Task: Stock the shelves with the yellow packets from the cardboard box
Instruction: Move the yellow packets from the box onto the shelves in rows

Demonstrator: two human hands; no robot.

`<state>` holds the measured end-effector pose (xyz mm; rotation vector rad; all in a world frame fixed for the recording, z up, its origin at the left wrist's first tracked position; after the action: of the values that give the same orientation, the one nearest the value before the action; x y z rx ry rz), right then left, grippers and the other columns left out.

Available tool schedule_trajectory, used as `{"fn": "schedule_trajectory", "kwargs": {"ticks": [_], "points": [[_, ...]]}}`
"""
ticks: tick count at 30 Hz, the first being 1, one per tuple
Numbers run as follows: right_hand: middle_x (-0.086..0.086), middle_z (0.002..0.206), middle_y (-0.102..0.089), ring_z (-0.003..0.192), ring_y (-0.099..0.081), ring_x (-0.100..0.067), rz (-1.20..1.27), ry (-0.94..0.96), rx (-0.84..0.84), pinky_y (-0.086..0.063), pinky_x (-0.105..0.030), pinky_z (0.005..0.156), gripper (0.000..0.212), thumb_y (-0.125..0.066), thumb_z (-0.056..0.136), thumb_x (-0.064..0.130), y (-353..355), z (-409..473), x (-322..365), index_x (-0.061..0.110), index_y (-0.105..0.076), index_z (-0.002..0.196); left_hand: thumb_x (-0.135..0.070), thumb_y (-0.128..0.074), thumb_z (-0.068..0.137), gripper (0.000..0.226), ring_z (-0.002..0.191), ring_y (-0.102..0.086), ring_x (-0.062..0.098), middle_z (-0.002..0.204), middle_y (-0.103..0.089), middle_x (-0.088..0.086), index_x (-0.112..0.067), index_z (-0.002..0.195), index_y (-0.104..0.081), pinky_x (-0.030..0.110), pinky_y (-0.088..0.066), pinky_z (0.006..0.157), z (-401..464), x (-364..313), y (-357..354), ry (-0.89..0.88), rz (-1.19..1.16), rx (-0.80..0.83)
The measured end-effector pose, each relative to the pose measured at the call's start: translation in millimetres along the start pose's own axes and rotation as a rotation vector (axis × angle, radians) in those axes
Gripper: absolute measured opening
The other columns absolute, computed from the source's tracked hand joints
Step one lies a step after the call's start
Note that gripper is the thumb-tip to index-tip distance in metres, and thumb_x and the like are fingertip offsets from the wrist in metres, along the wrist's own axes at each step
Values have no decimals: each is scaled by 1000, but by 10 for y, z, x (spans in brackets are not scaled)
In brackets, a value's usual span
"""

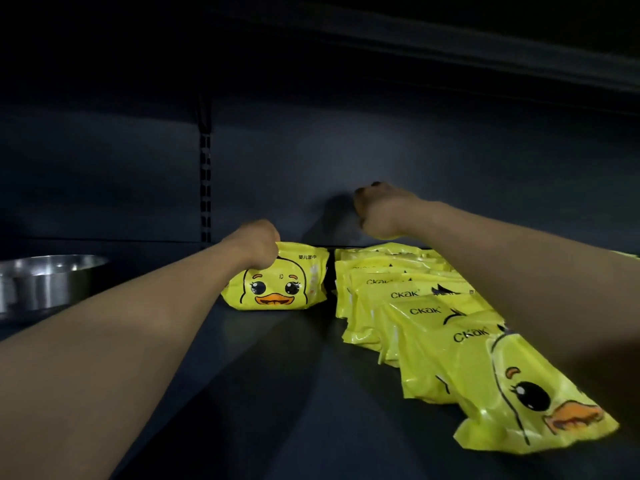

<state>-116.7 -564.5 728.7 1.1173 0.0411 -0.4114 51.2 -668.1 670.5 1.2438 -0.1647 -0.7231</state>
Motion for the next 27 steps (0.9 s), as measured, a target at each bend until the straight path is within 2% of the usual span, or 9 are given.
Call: {"fn": "schedule_trajectory", "kwargs": {"ticks": [5,7,9,12,15,18,24,27], "points": [[-16,113,-55,101,-55,-36,55,16,22,-48,-35,80,13,-51,84,19,-74,-137,-195,15,-44,94,4,-47,81,25,75,-55,23,87,-60,6,-17,84,-59,29,-47,67,67,30,-156,21,-100,-105],[-17,119,-54,107,-53,-36,90,0,45,-48,-35,86,25,-51,87,25,-91,-222,-234,9,-48,106,2,-50,81,22,83,-62,26,95,-64,6,-15,88,-61,34,-54,74,34,37,-162,22,-113,-167],[-17,124,-52,113,-51,-34,114,-18,64,-47,-37,92,40,-53,89,30,-95,-308,-251,7,-47,121,0,-53,81,22,90,-61,28,101,-62,8,-15,94,-60,41,-55,80,-15,27,-122,12,-85,-212],[-15,123,-52,113,-51,-32,149,-22,68,-47,-38,92,42,-57,88,30,-57,-438,-245,8,-47,123,-3,-55,83,29,103,-57,26,111,-59,5,-19,107,-56,43,-52,87,-95,-25,13,-21,-43,-223],[-13,124,-52,112,-51,-31,178,-21,66,-47,-40,92,42,-59,88,31,54,-614,-223,10,-47,122,-4,-57,82,35,108,-57,24,117,-59,3,-21,113,-56,42,-51,90,-188,-131,165,-71,-20,-215],[-12,127,-53,116,-50,-30,196,-6,52,-46,-37,94,42,-58,88,29,218,-847,-208,8,-48,124,-4,-59,81,36,108,-58,23,116,-61,3,-23,111,-58,41,-51,90,-370,-306,301,-105,-11,-196],[-8,125,-53,115,-48,-27,228,38,18,-41,-31,85,41,-57,90,29,561,-1532,-284,11,-47,126,-12,-64,82,25,106,-59,25,112,-63,3,-24,104,-61,42,-50,92,-986,-797,565,-181,-16,-158],[-9,122,-54,110,-51,-28,223,51,18,-45,-34,85,41,-58,89,30,692,-1929,-425,11,-48,123,-17,-66,82,20,107,-58,24,111,-62,1,-30,93,-57,43,-49,94,-1367,-1115,668,-199,-1,-128]]}}
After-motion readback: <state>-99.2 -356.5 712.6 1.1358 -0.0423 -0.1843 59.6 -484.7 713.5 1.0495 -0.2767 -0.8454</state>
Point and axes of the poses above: each hand's wrist, its own z-axis towards the middle knuckle, its own y-axis out of the back of the hand, x = y × z, the point moved 2 cm from there along z, towards the middle knuckle
